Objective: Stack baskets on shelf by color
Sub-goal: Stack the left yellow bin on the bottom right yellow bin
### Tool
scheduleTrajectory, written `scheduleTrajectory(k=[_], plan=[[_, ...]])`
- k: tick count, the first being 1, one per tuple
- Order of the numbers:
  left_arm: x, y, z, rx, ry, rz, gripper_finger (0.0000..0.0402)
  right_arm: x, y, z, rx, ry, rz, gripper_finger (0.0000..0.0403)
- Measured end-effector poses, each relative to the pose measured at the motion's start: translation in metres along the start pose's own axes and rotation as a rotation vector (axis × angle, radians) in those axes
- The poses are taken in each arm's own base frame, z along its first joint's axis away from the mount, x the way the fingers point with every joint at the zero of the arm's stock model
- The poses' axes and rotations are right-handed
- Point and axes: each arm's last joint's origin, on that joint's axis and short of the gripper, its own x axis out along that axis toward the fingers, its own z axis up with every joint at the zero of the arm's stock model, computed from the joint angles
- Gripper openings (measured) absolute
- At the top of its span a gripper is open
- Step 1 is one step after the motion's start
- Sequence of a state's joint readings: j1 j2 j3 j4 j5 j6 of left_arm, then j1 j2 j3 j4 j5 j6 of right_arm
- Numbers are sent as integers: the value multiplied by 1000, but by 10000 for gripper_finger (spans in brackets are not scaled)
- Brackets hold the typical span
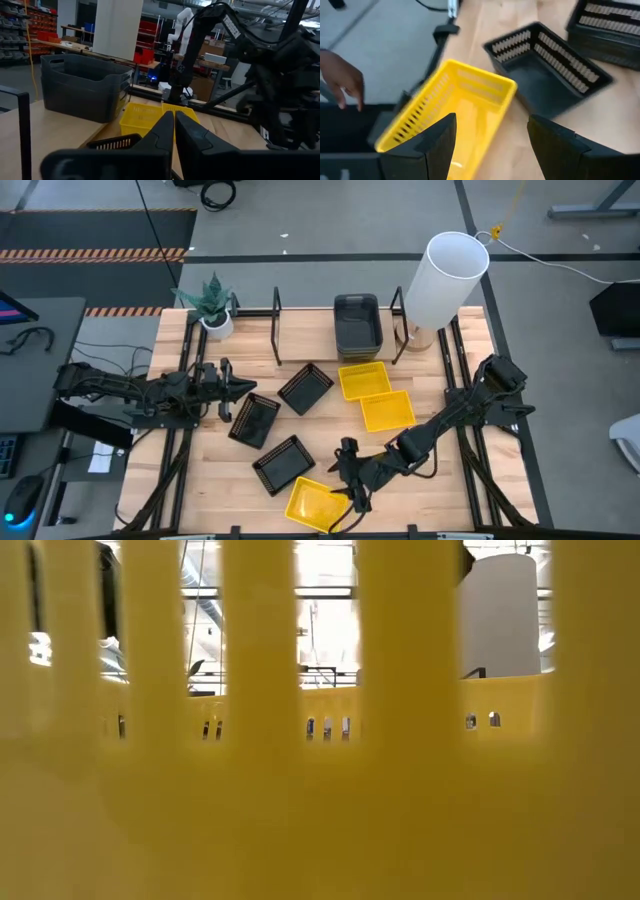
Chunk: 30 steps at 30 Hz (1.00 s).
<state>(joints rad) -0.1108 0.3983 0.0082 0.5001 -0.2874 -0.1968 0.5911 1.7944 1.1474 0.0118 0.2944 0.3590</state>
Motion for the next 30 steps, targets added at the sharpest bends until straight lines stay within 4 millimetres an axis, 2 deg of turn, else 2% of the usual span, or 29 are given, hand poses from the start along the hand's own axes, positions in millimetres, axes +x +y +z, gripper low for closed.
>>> scheduleTrajectory(k=[5, 9, 19, 24, 30], plan=[[0, 0, 0, -1, -1, -2, 20, 15, 13, -14, 3, -12, 31, 249], [0, 0, 0, 0, -2, -2, 27, 19, 22, -23, -14, 10, 56, 249], [0, 0, 0, 0, -3, -1, 24, 8, 45, -29, -102, 1, 146, 249], [0, 0, 0, -1, -3, -1, 19, -3, 60, -21, -150, 119, 197, 249], [0, 0, 0, -1, -3, -1, 24, -19, 77, -20, -364, 248, 191, 249]])
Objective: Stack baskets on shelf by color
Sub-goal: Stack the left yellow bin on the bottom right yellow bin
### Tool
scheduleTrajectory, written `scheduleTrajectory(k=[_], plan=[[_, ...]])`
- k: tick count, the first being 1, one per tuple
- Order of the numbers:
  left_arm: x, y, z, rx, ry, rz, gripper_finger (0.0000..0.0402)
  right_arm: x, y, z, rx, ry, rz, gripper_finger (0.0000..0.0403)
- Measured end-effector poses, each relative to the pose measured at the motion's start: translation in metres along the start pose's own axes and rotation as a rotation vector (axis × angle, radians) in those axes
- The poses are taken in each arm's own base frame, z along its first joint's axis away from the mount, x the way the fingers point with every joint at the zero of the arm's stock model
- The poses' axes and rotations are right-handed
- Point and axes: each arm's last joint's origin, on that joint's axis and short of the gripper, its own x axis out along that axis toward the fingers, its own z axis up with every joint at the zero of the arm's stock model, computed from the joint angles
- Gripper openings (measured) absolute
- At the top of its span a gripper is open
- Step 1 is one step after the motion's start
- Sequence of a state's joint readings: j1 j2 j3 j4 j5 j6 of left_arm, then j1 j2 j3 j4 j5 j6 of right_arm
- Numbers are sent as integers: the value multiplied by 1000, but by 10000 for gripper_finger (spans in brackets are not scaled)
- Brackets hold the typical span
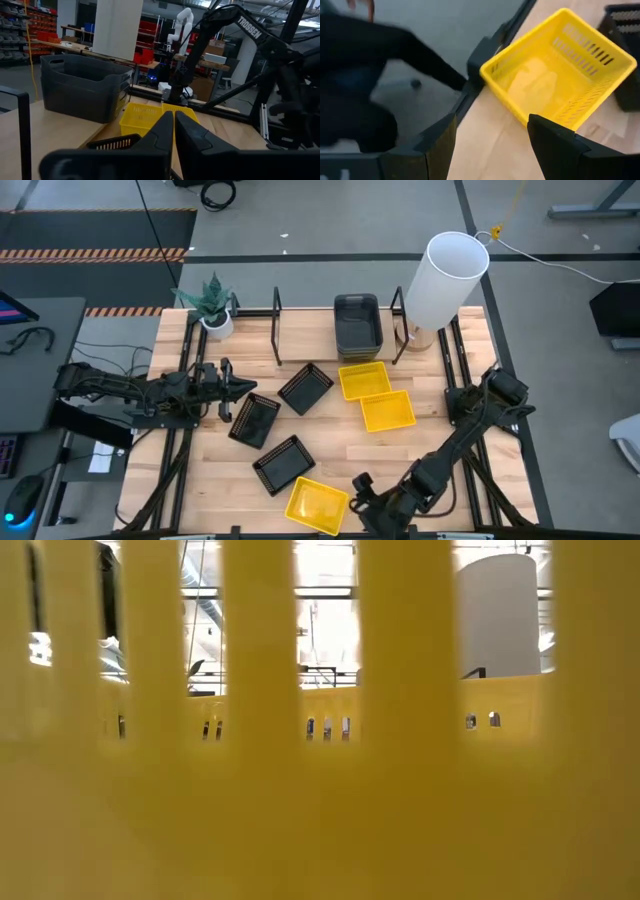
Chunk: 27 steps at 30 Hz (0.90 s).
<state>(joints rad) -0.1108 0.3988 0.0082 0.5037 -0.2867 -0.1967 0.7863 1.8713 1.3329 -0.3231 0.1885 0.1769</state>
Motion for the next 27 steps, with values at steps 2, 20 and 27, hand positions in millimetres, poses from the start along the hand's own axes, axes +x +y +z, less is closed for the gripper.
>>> scheduleTrajectory(k=[2, 20, 27], plan=[[0, 0, 0, 0, 0, 0, 28, -3, 6, 0, -83, 13, 7, 249], [0, 0, 0, 0, 0, 0, 27, -3, 29, -2, -470, -41, -104, 264], [0, 0, 0, 1, 4, 1, 33, 38, 16, -11, -520, -18, -114, 253]])
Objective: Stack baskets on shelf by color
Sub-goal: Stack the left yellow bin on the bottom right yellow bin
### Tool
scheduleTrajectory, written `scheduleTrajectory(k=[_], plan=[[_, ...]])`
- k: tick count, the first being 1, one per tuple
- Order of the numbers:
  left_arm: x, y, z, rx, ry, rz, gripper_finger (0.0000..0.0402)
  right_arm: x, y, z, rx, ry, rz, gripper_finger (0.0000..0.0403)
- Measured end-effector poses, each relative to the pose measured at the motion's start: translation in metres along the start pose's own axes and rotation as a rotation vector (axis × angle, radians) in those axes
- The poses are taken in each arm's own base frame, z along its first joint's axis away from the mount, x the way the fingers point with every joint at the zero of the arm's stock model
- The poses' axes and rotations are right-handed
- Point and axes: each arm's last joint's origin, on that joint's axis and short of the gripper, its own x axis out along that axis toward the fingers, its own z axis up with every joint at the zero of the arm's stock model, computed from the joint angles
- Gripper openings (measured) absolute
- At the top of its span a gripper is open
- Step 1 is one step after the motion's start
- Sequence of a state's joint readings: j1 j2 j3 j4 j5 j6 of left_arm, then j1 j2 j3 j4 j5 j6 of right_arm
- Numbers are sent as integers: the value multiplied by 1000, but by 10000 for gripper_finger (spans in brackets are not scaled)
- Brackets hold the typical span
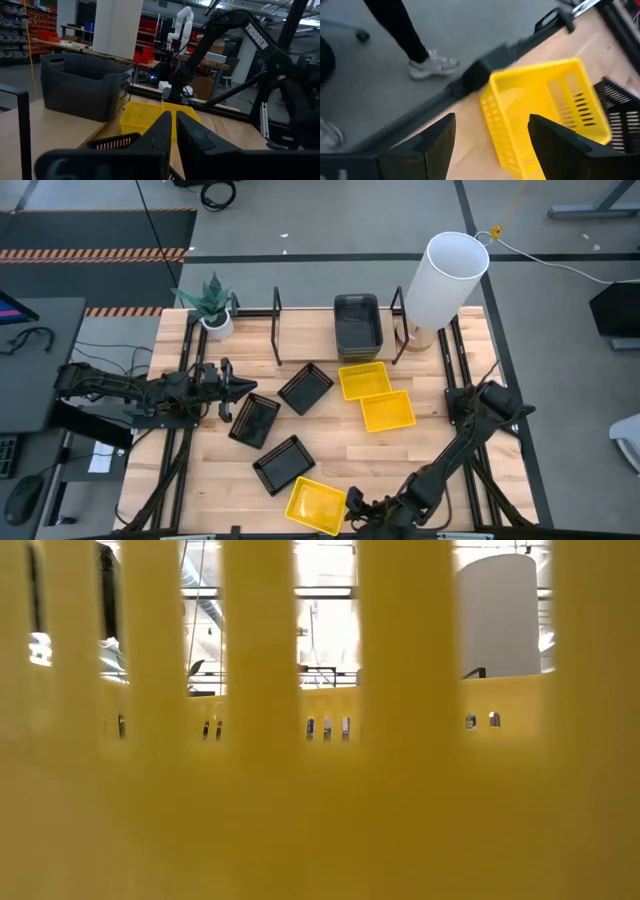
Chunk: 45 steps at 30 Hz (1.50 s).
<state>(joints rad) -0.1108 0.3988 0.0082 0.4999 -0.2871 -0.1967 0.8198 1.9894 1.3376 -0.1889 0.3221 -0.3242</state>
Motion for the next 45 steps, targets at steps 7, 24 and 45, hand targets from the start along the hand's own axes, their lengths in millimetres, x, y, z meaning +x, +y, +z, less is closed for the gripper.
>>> scheduleTrajectory(k=[7, 24, 45], plan=[[0, 0, 0, 0, -1, 0, 24, 27, -15, -18, -33, 70, -44, 239], [0, 0, 0, -1, -3, -1, 30, 40, -42, -39, 1, 107, 60, 131], [0, 0, 0, -1, -3, -1, 26, 31, -44, -46, 14, 197, 96, 5]])
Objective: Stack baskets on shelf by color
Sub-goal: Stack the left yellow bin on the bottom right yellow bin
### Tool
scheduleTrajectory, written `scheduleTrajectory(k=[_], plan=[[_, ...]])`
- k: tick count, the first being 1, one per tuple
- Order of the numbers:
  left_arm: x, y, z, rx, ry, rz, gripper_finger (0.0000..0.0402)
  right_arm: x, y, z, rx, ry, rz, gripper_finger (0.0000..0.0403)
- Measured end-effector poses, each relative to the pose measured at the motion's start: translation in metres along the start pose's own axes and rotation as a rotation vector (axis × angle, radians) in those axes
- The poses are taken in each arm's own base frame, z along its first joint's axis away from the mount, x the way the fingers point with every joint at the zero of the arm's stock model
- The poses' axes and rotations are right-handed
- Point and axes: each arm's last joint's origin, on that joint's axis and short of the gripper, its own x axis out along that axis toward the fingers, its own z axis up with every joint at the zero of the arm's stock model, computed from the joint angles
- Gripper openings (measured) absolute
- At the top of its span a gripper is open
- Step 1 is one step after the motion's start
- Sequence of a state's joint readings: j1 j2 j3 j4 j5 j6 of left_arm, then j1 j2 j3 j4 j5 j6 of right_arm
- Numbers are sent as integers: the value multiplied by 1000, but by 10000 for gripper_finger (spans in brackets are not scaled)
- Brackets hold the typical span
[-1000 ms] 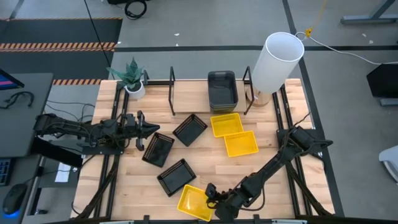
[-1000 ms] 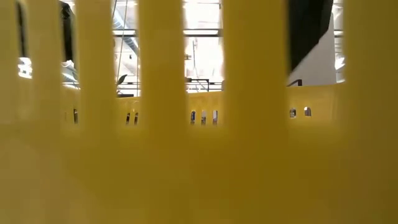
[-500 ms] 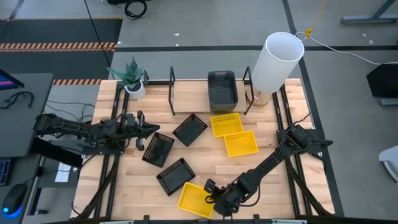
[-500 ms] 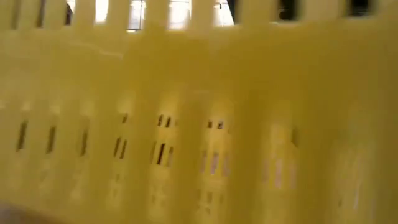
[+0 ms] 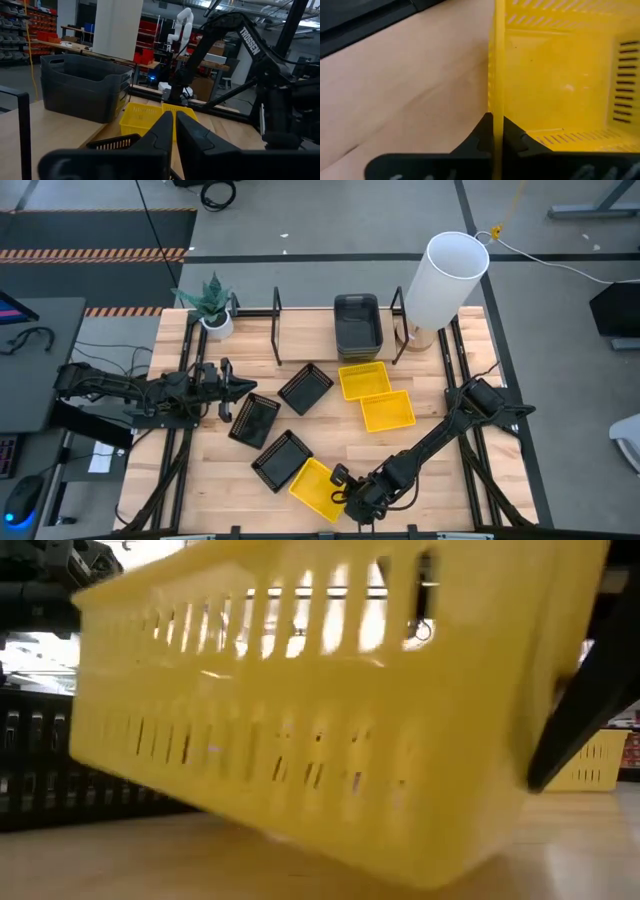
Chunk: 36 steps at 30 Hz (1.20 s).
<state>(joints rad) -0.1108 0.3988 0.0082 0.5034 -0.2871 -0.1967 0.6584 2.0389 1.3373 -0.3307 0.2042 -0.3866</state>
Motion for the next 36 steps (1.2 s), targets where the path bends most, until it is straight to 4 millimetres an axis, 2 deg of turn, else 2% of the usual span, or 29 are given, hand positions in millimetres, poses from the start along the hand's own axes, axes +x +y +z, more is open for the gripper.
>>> scheduleTrajectory(k=[4, 10, 15, 19, 25, 36], plan=[[0, 0, 0, 0, 0, 0, 23, -25, -3, 4, 26, -4, -7, 6], [0, 0, 0, 0, -1, 0, 30, -81, -15, 6, 110, -44, -18, 4], [0, 0, 0, 0, -1, 0, 36, -127, -21, 3, 253, -83, -14, 4], [0, 0, 0, 0, -1, 0, 35, -156, -21, 1, 276, -133, 12, 4], [0, 0, 0, -1, -1, 0, 28, -178, -16, -5, 289, -121, 18, 4], [0, 0, 0, 0, -1, 0, 38, -203, 7, -20, 480, 11, -3, 4]])
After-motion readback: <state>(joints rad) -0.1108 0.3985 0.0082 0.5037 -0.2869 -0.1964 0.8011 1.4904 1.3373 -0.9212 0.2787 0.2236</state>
